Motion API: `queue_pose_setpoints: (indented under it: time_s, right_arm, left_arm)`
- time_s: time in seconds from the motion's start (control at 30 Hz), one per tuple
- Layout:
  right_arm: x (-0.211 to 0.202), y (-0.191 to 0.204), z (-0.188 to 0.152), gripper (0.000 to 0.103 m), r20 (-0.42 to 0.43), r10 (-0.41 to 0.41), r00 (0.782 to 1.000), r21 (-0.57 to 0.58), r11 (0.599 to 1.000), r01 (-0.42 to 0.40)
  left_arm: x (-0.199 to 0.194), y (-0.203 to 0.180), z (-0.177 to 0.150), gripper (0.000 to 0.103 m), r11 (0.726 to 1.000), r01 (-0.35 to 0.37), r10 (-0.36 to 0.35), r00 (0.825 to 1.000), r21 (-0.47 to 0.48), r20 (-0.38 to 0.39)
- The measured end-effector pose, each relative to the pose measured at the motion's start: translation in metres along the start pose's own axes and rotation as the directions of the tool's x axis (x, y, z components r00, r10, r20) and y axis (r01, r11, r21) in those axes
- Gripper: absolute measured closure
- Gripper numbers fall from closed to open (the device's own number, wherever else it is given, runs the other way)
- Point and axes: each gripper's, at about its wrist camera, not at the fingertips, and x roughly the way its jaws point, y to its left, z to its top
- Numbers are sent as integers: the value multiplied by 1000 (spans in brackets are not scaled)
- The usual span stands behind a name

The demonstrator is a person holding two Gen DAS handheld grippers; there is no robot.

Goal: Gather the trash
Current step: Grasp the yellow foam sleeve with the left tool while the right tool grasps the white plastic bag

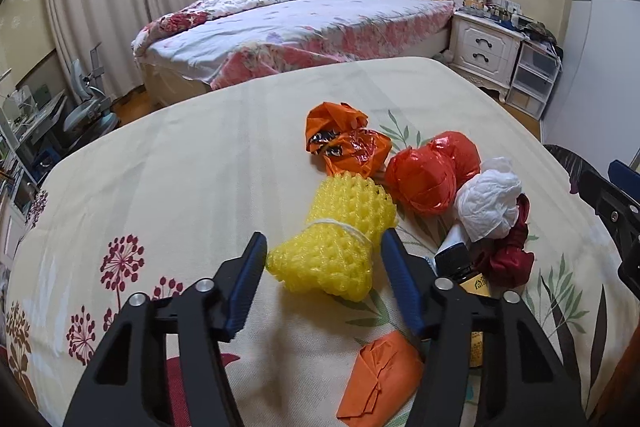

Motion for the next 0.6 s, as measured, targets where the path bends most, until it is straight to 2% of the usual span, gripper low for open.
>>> queue_pose_setpoints:
  time_s: [0.13, 0.3, 0.6]
  right_arm:
    - [3, 10, 2, 43, -3, 14, 1000, -17, 1000, -14]
    - [5, 24, 4, 43, -2, 38, 999, -35, 999, -38]
    - [14, 54, 7, 43, -19, 88, 996, -81, 993, -89]
  left_arm:
    - [-4, 3, -2, 53, 1000, 15, -15, 1000, 2, 20]
    - [-14, 13, -5, 56, 1000, 10, -9, 999, -22, 39]
    - [-30, 47, -13, 56, 995, -51, 55, 997, -80, 56]
